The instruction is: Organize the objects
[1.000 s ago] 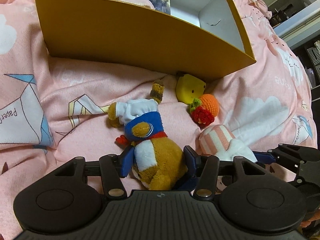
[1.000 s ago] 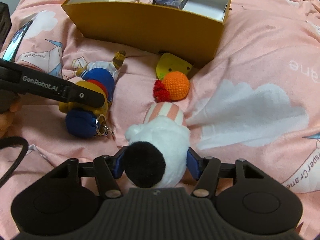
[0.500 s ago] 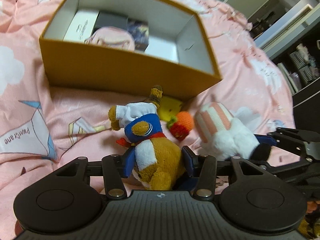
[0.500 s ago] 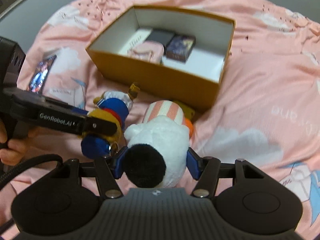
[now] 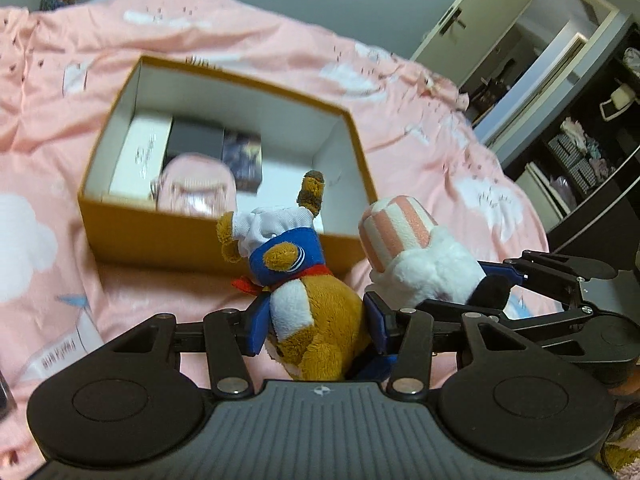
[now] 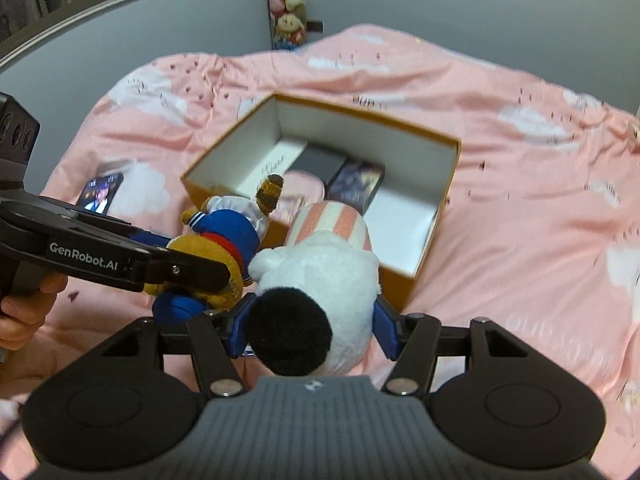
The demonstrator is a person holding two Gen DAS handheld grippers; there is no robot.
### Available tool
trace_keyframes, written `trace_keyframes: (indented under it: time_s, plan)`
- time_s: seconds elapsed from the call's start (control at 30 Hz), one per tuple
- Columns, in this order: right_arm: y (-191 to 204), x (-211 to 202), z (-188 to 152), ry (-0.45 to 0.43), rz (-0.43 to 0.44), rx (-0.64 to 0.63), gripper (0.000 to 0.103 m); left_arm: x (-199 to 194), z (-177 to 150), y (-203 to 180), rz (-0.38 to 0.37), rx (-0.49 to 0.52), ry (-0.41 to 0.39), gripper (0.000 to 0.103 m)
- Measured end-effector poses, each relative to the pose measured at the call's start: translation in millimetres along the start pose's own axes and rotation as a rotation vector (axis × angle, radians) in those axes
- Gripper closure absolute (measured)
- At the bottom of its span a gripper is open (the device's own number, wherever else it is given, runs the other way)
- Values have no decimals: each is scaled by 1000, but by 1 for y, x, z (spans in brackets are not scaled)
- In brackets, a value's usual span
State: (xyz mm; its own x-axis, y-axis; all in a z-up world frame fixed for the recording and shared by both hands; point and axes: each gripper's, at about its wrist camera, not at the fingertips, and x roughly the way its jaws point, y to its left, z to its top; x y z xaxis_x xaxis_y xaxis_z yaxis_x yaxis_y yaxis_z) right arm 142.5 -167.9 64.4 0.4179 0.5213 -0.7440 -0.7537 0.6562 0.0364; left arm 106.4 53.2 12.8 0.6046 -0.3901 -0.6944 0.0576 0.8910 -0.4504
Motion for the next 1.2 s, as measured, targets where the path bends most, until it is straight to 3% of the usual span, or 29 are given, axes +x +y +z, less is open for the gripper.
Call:
trace_keyframes:
  time_s: [0.4,0.73,1.2]
  plan:
    - [-12,4,37,-121,-21,4,41,2,45,-1,-2,24,-120,47]
    - [-33,36,56,-215,-96,101,41,38,68,23,35,-57,-129,47]
    - [-42,114,52,24,-86,65,41,86,81,44,-5,-77,-3,47]
